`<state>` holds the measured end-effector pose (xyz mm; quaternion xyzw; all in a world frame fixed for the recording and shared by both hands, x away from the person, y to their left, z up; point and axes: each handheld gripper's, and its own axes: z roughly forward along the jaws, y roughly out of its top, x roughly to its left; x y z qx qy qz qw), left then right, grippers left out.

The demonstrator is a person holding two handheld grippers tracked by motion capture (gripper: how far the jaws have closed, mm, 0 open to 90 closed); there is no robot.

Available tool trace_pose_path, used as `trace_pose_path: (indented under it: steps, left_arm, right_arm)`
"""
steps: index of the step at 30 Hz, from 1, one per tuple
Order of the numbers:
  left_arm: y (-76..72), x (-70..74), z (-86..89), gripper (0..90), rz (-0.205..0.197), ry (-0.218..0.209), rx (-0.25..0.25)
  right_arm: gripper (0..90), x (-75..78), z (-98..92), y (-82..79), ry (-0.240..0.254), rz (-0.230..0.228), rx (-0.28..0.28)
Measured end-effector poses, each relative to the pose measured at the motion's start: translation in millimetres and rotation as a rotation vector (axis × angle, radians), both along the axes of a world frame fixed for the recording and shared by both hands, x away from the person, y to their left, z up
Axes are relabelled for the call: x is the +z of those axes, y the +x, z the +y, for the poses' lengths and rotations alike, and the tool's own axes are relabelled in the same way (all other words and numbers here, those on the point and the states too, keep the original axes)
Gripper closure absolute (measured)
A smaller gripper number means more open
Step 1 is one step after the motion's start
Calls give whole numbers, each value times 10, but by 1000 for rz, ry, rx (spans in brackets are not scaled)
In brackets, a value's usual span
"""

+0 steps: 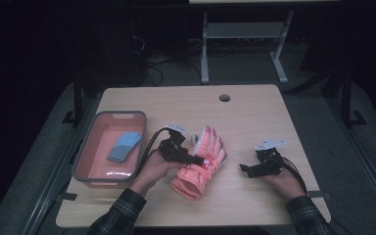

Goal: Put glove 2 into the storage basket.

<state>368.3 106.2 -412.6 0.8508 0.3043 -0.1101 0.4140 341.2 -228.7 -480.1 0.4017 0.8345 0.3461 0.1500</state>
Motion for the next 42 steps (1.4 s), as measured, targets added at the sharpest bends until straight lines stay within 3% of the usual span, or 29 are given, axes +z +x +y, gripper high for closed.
trace_pose_path:
  steps: [3,25,30,42]
  left_arm:
    - [-10,57,46,571,-10,-5,15]
    - [60,647,643,569,-84,-22,142]
    - [89,744,848,569,-80,-43,180]
    - [196,993,1415,569,-91,-13,292]
  right_arm:
    - [64,-27,-5,1,21,-12,-3]
    - [48,-30,-2,7,18,-8,-12]
    - [41,-29,1,5,15,-6,-17]
    - [32,-30,4,7,13,-2,-26]
